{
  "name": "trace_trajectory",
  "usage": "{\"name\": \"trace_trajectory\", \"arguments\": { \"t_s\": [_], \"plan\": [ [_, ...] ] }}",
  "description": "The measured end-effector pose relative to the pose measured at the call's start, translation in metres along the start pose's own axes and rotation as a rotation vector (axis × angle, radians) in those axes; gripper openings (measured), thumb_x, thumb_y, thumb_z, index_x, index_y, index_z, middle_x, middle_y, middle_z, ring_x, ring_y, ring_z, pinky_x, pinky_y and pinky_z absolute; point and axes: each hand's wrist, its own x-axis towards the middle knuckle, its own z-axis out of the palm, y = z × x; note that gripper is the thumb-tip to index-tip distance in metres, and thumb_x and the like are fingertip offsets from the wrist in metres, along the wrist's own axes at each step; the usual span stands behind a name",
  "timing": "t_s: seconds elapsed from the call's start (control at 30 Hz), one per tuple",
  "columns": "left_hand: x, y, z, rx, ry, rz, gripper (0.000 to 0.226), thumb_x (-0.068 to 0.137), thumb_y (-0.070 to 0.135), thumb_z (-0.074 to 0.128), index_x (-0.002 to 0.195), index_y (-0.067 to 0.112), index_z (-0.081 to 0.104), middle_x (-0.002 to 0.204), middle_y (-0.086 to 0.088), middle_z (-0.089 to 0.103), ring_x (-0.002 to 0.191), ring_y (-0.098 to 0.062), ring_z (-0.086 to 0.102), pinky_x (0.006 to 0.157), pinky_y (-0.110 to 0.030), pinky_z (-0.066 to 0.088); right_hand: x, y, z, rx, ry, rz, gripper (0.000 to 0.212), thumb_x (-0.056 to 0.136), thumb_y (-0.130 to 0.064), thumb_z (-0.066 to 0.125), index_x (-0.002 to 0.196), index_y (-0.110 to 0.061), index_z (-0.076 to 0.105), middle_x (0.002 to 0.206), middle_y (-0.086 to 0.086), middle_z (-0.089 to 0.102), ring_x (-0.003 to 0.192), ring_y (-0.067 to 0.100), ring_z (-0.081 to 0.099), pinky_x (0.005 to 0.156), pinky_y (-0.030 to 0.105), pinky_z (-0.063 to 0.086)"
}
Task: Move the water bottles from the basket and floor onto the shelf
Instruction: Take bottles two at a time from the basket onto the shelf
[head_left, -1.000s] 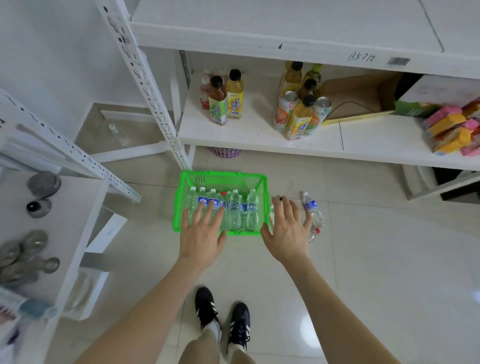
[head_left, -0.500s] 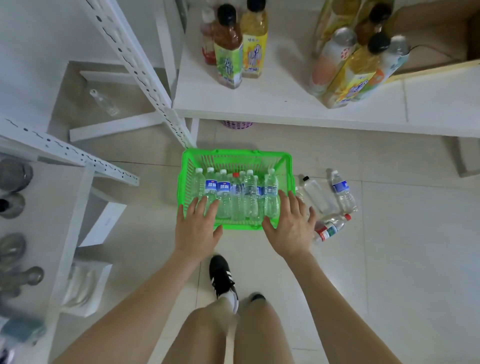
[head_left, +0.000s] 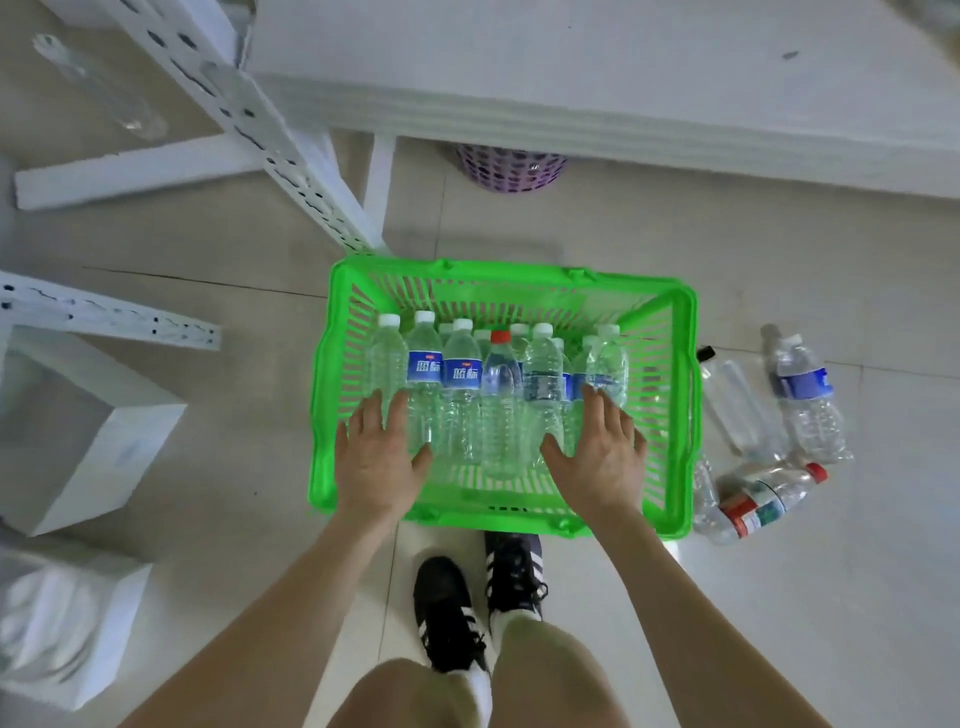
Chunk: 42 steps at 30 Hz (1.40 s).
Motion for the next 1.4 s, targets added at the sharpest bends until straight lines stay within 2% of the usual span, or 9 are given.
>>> {"name": "trace_trajectory", "arguments": {
  "t_s": [0.13, 0.33, 0.5, 0.83, 1.0, 1.1, 1.23, 1.33, 1.4],
  "plan": [
    [0.034, -0.016, 0.039, -0.119, -0.004, -0.089, 0.079, 0.080, 0.033, 0.075, 0.142, 0.000, 0.040, 0.139, -0.033, 0.044, 0.126, -0.049, 0.045, 0.105, -0.056, 0.038, 0.032, 0.002, 0.044, 0.051, -0.041, 0.049, 0.075, 0.080, -0.048, 0.055, 0.143, -0.011, 0.039, 0.139, 0.011, 0.052, 0.125, 0.035, 0.049, 0.100, 0.052, 0.039],
    [0.062, -0.019, 0.075, -0.345, 0.001, -0.286, 0.086, 0.085, 0.028, 0.071, 0.146, -0.008, 0.022, 0.139, -0.035, 0.037, 0.127, -0.049, 0.038, 0.106, -0.053, 0.034, 0.063, 0.009, 0.092, 0.186, -0.090, 0.158, 0.074, 0.084, -0.040, 0.065, 0.146, -0.015, 0.032, 0.145, 0.009, 0.046, 0.131, 0.032, 0.044, 0.104, 0.053, 0.038],
    [0.069, -0.016, 0.094, -0.313, 0.123, -0.341, 0.083, 0.075, 0.023, 0.079, 0.136, -0.014, 0.035, 0.120, -0.037, 0.047, 0.107, -0.050, 0.047, 0.093, -0.054, 0.038, 0.075, 0.017, 0.117, 0.381, -0.098, 0.250, 0.074, 0.084, -0.033, 0.068, 0.145, -0.012, 0.031, 0.145, 0.012, 0.044, 0.129, 0.034, 0.047, 0.097, 0.049, 0.046],
    [0.068, -0.013, 0.100, -0.227, 0.101, -0.381, 0.088, 0.081, 0.027, 0.075, 0.143, -0.010, 0.025, 0.122, -0.033, 0.051, 0.112, -0.045, 0.048, 0.100, -0.049, 0.035, 0.099, 0.031, 0.129, 0.495, -0.203, 0.331, 0.086, 0.076, -0.035, 0.080, 0.144, -0.014, 0.032, 0.141, 0.011, 0.049, 0.125, 0.029, 0.049, 0.088, 0.028, 0.038],
    [0.077, -0.009, 0.091, -0.293, 0.118, -0.456, 0.084, 0.083, 0.031, 0.075, 0.138, -0.015, 0.031, 0.120, -0.032, 0.055, 0.111, -0.044, 0.052, 0.099, -0.050, 0.040, 0.104, 0.038, 0.122, 0.565, -0.233, 0.371, 0.080, 0.074, -0.031, 0.083, 0.139, -0.017, 0.039, 0.104, -0.006, 0.060, 0.092, 0.016, 0.057, 0.076, 0.026, 0.042],
    [0.078, -0.011, 0.089, -0.301, 0.115, -0.459, 0.084, 0.081, 0.034, 0.077, 0.134, -0.016, 0.036, 0.120, -0.033, 0.055, 0.110, -0.043, 0.052, 0.096, -0.051, 0.043, 0.103, 0.045, 0.119, 0.627, -0.260, 0.388, 0.077, 0.075, -0.024, 0.083, 0.138, -0.015, 0.041, 0.084, -0.019, 0.048, 0.074, 0.003, 0.051, 0.071, 0.025, 0.044],
    [0.079, -0.010, 0.087, -0.298, 0.082, -0.484, 0.084, 0.081, 0.036, 0.076, 0.134, -0.015, 0.036, 0.123, -0.031, 0.053, 0.113, -0.043, 0.051, 0.098, -0.049, 0.044, 0.098, 0.051, 0.124, 0.808, -0.307, 0.461, 0.083, 0.069, -0.021, 0.087, 0.140, -0.020, 0.042, 0.108, 0.006, 0.065, 0.089, 0.020, 0.065, 0.073, 0.033, 0.057],
    [0.079, -0.009, 0.085, -0.329, 0.071, -0.485, 0.080, 0.082, 0.030, 0.076, 0.135, -0.014, 0.034, 0.123, -0.030, 0.054, 0.110, -0.042, 0.053, 0.095, -0.045, 0.047, 0.093, 0.057, 0.128, 0.939, -0.346, 0.539, 0.087, 0.070, -0.016, 0.085, 0.143, -0.022, 0.039, 0.115, 0.009, 0.062, 0.097, 0.028, 0.067, 0.078, 0.041, 0.058],
    [0.078, -0.010, 0.084, -0.402, 0.051, -0.492, 0.076, 0.086, 0.025, 0.073, 0.139, -0.010, 0.030, 0.113, -0.024, 0.059, 0.094, -0.034, 0.058, 0.082, -0.033, 0.050, 0.090, 0.059, 0.130, 1.016, -0.368, 0.562, 0.086, 0.070, -0.014, 0.085, 0.143, -0.022, 0.039, 0.117, 0.010, 0.063, 0.099, 0.030, 0.067, 0.084, 0.048, 0.057]
  ]
}}
